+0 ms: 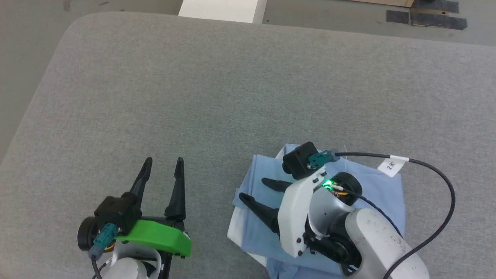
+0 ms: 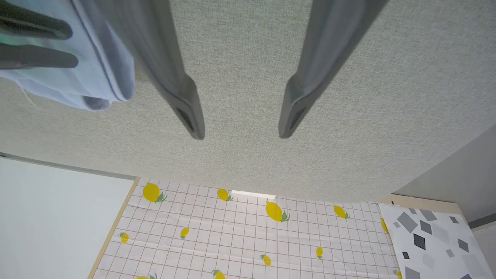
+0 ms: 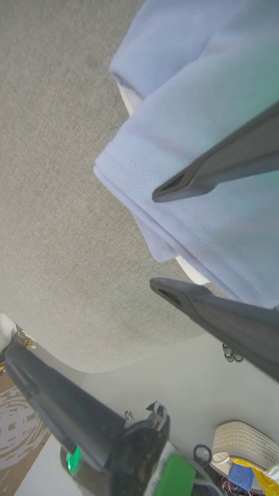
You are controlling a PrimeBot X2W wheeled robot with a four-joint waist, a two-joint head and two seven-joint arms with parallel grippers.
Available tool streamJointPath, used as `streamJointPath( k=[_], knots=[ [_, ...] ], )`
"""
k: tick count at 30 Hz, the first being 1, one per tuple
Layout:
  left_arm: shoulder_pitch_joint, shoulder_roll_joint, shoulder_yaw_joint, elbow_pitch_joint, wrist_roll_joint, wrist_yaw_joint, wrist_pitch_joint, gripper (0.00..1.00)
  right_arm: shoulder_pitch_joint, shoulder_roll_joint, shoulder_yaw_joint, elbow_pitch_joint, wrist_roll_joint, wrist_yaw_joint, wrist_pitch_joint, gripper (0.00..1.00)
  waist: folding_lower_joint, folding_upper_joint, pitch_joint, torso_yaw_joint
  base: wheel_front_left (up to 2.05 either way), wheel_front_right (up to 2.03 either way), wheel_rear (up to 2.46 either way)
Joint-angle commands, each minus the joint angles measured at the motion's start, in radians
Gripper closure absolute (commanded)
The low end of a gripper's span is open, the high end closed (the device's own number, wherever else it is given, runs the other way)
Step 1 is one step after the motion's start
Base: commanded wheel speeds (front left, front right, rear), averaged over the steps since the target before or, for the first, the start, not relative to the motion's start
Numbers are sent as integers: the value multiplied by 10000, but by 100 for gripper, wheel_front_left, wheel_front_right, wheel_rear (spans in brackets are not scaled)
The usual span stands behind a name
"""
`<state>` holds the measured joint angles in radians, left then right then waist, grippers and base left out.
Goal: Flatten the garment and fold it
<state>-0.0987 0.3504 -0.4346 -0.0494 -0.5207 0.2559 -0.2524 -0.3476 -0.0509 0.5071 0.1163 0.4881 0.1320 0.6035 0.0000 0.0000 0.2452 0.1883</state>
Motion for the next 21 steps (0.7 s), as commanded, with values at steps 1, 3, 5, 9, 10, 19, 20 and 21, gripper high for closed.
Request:
streamJointPath(
  k=[1, 3, 5, 9, 10, 19, 20, 21],
  knots=[
    [-64, 58, 16, 14, -25, -51, -64, 0, -174, 5, 6, -30, 177, -13, -130, 0, 0, 0, -113, -119, 0, 0, 0],
    [-10, 100, 18, 3, -32, -36, -48, 0, -140, 5, -152, -250, 424, -13, -225, 0, 0, 0, -197, -216, 0, 0, 0],
    [36, 139, 11, -36, -33, -15, -17, 0, -25, 5, -515, -584, 498, -13, -305, 0, 0, 0, -272, -314, 0, 0, 0],
    [99, 229, -14, -162, 3, 33, 49, 0, 575, 6, -1901, -1449, 48, -13, -392, 0, 0, 0, -364, -468, 0, 0, 0],
    [110, 251, -22, -204, 21, 51, 62, 0, 836, -11, -2393, -1748, -156, -13, -392, 0, 0, 0, -377, -503, 0, 0, 0],
    [308, 382, -33, -583, 101, 232, 97, 0, 3468, -470, -5485, -3733, -1237, -13, 92, 0, 0, 0, -292, -723, 0, 0, 0],
    [331, 393, -32, -620, 101, 249, 100, 0, 3723, -450, -5694, -3787, -1264, -13, 134, 0, 0, 0, -245, -747, 0, 0, 0],
    [341, 401, -31, -649, 102, 260, 100, 0, 3894, -430, -5810, -3805, -1269, -13, 168, 0, 0, 0, -205, -760, 0, 0, 0]
  ],
)
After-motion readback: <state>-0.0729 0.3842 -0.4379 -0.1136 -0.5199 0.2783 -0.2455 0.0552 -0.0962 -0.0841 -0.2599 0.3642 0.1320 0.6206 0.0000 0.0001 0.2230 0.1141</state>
